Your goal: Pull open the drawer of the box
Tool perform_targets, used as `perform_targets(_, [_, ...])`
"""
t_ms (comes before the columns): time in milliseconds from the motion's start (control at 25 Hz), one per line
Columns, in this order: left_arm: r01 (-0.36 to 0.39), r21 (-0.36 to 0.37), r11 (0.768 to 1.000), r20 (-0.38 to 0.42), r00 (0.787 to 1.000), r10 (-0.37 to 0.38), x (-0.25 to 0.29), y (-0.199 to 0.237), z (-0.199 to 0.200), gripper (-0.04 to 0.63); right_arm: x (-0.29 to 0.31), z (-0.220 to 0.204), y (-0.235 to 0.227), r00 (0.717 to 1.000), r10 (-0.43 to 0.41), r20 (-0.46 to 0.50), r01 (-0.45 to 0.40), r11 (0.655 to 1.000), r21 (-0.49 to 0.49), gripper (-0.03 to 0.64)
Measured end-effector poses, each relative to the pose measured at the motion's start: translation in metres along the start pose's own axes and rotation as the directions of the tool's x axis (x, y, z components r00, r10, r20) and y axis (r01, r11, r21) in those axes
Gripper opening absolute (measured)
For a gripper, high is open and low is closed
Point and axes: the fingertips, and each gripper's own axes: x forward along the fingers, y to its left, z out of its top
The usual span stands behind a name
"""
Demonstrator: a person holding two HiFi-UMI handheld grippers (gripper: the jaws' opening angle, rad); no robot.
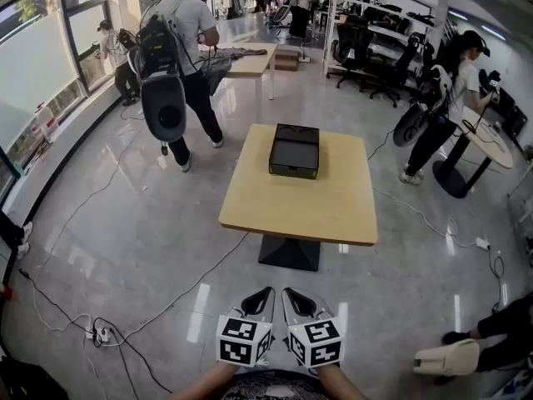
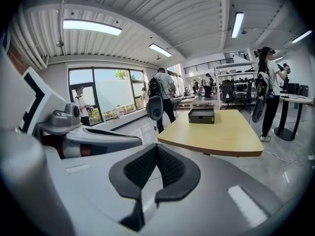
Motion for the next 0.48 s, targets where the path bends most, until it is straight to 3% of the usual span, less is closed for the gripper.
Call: perform_targets(480, [0.012, -0.023, 1.000, 0.002, 1.000, -0.012, 0.021, 0.053, 0.003, 0.015, 0.057, 0.009, 0.006, 1.000, -0.008, -0.006, 0.008, 1.000, -0.019, 0.006])
